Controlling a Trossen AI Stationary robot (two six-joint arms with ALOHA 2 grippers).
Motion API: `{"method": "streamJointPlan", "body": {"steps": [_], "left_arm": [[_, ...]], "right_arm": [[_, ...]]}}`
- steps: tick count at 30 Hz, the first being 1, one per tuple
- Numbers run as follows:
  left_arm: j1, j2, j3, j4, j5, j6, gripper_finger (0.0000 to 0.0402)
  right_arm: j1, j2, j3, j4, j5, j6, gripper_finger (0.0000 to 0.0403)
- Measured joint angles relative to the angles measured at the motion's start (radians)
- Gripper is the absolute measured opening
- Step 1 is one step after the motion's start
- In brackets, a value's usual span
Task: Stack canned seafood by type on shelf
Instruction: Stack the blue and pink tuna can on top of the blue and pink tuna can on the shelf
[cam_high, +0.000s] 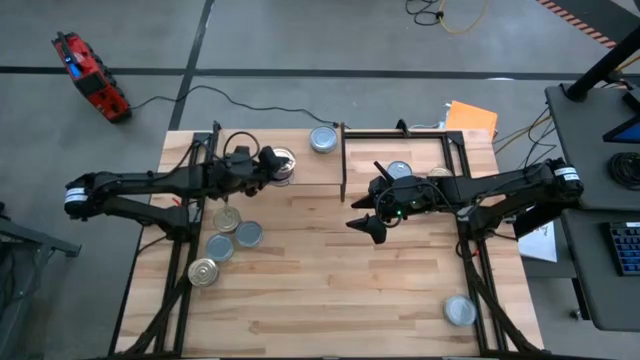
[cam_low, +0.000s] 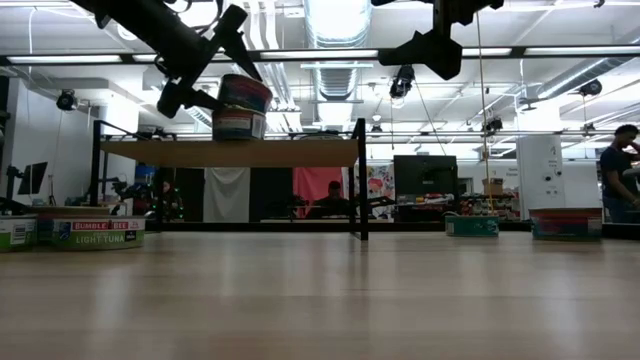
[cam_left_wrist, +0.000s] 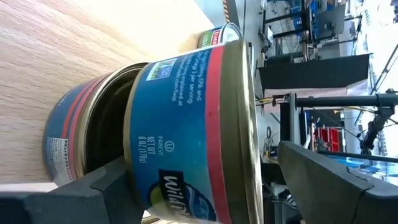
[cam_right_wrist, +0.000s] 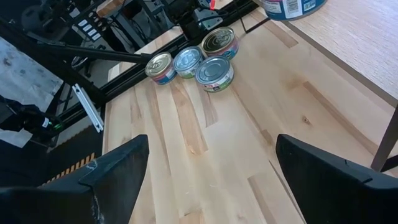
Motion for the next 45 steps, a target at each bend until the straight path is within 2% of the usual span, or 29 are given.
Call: {"method": "streamJointPlan", "body": {"steps": [10,20,25,36,39,45], "left_arm": [[0.014,0.0,0.0,-0.007,-0.072,0.024,0.0316],[0.014,0.001,0.0,0.001,-0.072,-0.004,0.0316],[0.013,0.002,-0.001,0.042,-0.039,-0.006,0.0316],[0.018,0.002,0.002,0.015,0.015,-0.006,0.0316],[0.019,0.002,0.038,-0.044,0.015,0.007,0.0316],[0.024,0.003,0.142,-0.301,0.015,0.039,0.0316]], "right_arm": [[0.0,0.0,0.0,0.0,0.0,-0.001,0.0343],[0.0,0.0,0.0,0.0,0.0,0.0,0.0343],[0.0,0.0,0.0,0.001,0.0,0.0,0.0343],[0.0,0.0,0.0,0.001,0.0,0.001,0.0343],[0.0,0.0,0.0,0.001,0.0,0.002,0.0343],[0.0,0.0,0.0,0.001,-0.001,0.002,0.0343]]}}
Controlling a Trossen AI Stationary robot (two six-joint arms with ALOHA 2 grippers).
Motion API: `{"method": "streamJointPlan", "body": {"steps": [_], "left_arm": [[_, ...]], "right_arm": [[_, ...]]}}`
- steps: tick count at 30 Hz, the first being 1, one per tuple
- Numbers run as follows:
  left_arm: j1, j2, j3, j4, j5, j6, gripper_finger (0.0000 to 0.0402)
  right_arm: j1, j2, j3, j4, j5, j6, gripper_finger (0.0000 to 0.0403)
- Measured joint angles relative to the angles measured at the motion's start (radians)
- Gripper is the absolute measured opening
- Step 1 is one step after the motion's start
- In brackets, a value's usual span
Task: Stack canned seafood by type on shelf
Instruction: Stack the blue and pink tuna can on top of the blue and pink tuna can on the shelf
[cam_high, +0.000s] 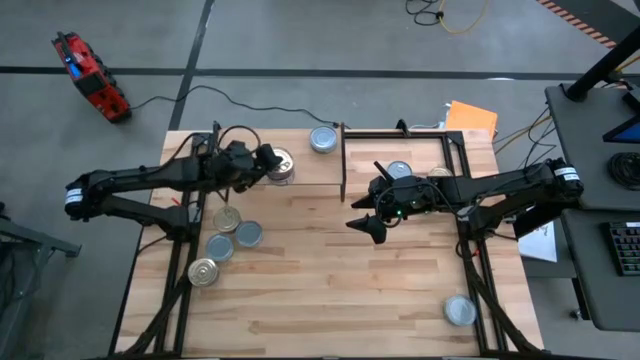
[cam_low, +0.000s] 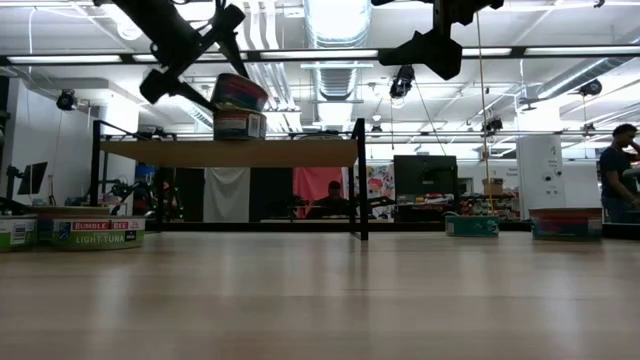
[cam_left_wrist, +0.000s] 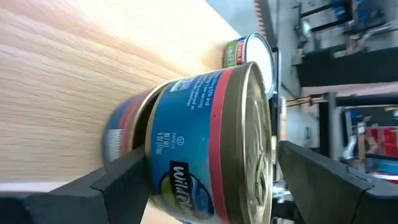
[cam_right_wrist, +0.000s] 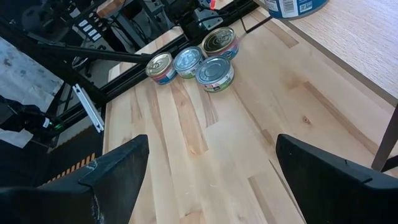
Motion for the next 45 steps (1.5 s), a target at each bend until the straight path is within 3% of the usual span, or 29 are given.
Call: {"method": "streamJointPlan", "body": {"steps": [9,45], "left_arm": [[0.0,0.036,0.082,-0.106,-0.003,0.068,0.0316],[0.0,0.072,0.085,-0.15,-0.002,0.137,0.0316]], "right_arm": [[0.0,0.0,0.0,0.0,-0.001,0.0,0.0343],[0.0,0.0,0.0,-0.015,-0.001,0.003,0.0343]]}}
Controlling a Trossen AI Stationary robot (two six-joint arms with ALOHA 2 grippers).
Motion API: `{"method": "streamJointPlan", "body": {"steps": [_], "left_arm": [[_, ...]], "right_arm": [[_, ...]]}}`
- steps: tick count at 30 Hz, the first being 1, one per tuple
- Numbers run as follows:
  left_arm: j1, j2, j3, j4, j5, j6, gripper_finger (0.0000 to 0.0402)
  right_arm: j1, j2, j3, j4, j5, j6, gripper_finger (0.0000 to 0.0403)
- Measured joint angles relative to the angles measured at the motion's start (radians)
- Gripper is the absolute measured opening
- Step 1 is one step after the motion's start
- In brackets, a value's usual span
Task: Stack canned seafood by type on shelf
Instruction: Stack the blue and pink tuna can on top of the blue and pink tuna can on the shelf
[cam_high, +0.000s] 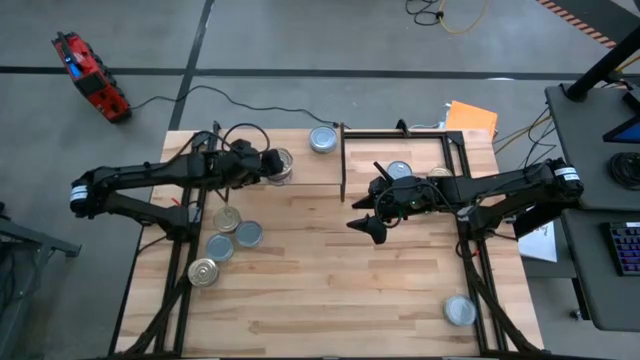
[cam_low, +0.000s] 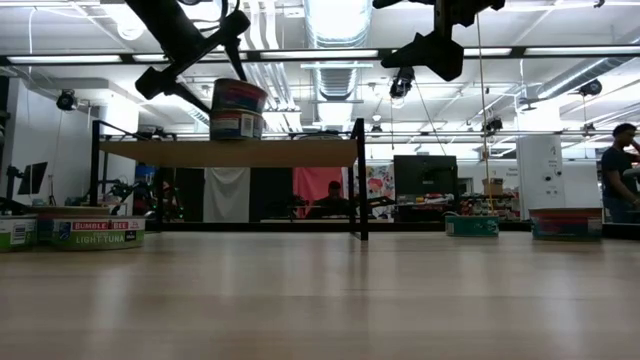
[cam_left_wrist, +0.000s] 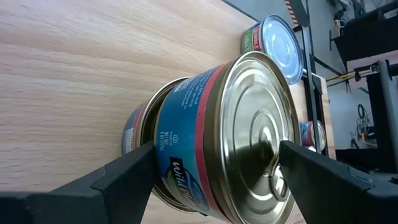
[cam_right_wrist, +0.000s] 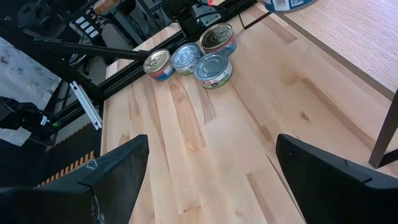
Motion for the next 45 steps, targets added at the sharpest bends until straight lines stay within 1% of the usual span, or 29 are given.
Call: {"method": "streamJointPlan", "body": {"steps": [7,25,45], "left_arm": [[0.0,0.002,0.0,0.03,-0.008,0.01,0.0316],[0.0,0.002,0.0,0.042,-0.007,-0.013,0.0316],[0.0,0.001,0.0,0.045,-0.006,0.037,0.0316]], "right_arm": [[0.0,0.0,0.0,0.0,0.0,0.0,0.0343],[0.0,0.0,0.0,0.0,0.0,0.0,0.0343],[0.0,0.0,0.0,0.0,0.0,-0.002,0.0343]]}}
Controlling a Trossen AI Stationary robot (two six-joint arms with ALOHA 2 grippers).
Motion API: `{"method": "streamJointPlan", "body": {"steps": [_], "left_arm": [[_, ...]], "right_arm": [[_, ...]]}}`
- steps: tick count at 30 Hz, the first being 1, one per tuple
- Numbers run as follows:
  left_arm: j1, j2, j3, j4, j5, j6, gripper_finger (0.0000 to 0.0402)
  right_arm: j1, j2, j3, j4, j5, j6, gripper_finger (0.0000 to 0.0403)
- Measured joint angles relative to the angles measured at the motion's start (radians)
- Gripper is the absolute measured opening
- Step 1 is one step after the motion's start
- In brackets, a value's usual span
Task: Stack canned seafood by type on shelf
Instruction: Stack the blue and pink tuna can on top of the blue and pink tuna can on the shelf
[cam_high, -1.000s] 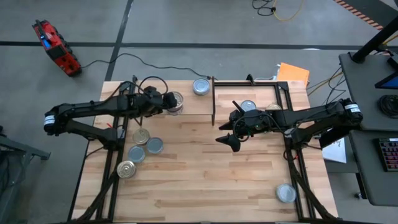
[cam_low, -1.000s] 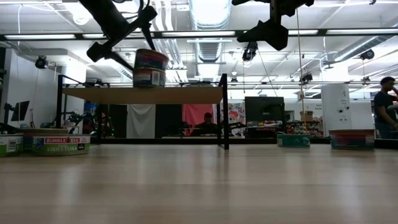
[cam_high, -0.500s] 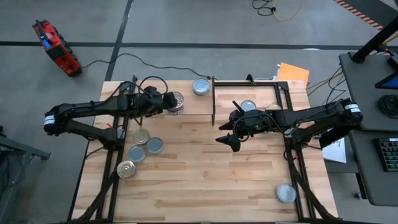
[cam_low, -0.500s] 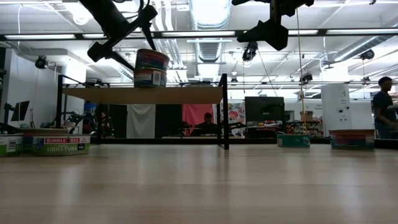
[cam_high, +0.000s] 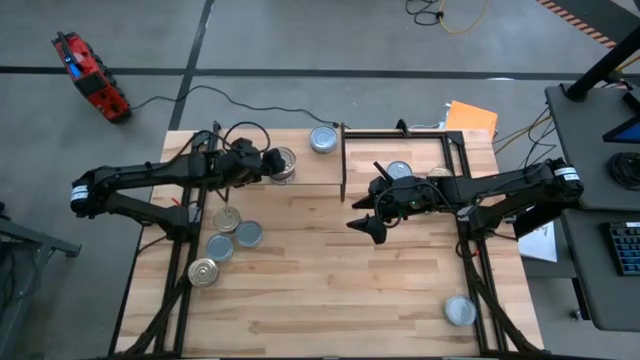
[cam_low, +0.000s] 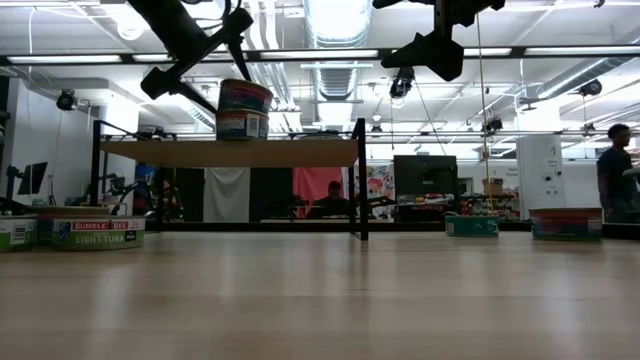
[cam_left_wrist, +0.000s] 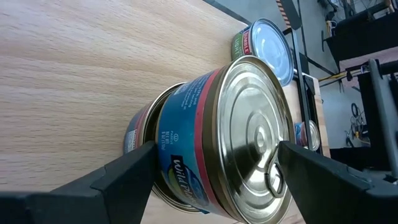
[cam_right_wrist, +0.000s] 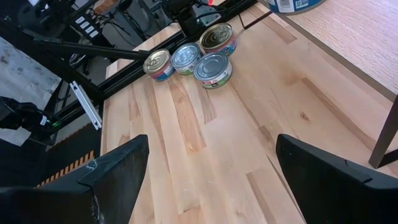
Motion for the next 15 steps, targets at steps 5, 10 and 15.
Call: {"method": "streamJointPlan", "body": {"steps": [5,10,15], "left_arm": [[0.0,0.0,0.0,0.0,0.0,0.016,0.0316],[0.0,-0.001,0.0,0.0,0.0,0.054,0.0316],[0.0,-0.001,0.0,-0.001,0.0,0.094,0.0316]], "right_arm": [[0.0,0.0,0.0,0.0,0.0,-0.002,0.0343],[0.0,0.0,0.0,0.0,0.0,-0.002,0.0343],[0.0,0.0,0.0,0.0,0.0,-0.003,0.0343]]}}
